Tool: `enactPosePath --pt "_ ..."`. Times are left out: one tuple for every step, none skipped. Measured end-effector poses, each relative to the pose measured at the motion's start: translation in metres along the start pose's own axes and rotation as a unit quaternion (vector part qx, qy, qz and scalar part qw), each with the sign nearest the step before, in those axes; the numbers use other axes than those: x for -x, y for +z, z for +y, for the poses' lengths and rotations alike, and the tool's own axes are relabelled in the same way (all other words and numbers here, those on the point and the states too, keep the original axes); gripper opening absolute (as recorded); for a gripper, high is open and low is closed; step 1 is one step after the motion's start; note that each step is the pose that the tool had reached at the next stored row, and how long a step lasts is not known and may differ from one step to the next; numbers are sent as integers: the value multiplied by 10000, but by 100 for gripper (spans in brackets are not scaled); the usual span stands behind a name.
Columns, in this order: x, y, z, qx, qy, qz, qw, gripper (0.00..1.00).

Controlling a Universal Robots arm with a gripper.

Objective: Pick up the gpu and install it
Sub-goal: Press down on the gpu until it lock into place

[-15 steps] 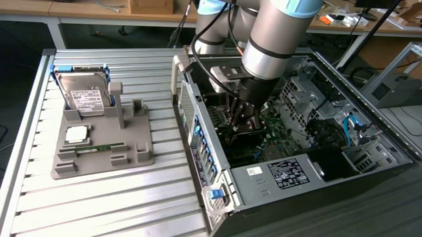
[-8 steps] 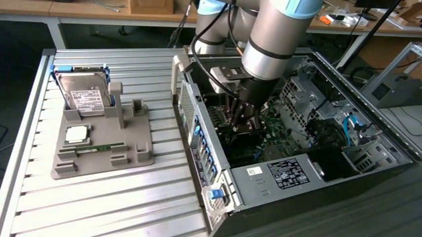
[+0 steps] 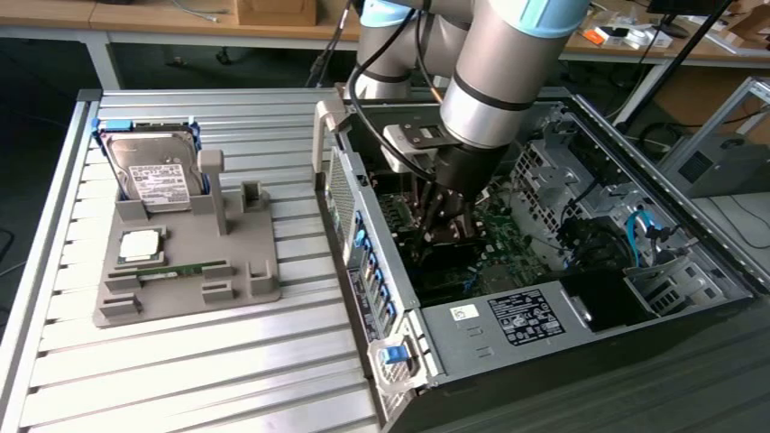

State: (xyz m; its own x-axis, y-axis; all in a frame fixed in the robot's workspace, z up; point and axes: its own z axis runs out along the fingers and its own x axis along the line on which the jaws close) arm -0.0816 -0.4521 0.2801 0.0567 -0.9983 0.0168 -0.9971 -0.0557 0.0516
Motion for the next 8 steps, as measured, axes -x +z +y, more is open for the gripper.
enactPosePath --pt "0 3 0 0 0 0 10000 11" --pt "0 5 0 0 0 0 10000 11" --pt "0 8 0 0 0 0 10000 11" --pt "0 9 0 0 0 0 10000 11" --pt "0 10 0 0 0 0 10000 11" --pt "0 11 -1 0 0 0 10000 11" --pt "0 13 0 0 0 0 10000 11" --pt "0 14 -1 0 0 0 10000 11"
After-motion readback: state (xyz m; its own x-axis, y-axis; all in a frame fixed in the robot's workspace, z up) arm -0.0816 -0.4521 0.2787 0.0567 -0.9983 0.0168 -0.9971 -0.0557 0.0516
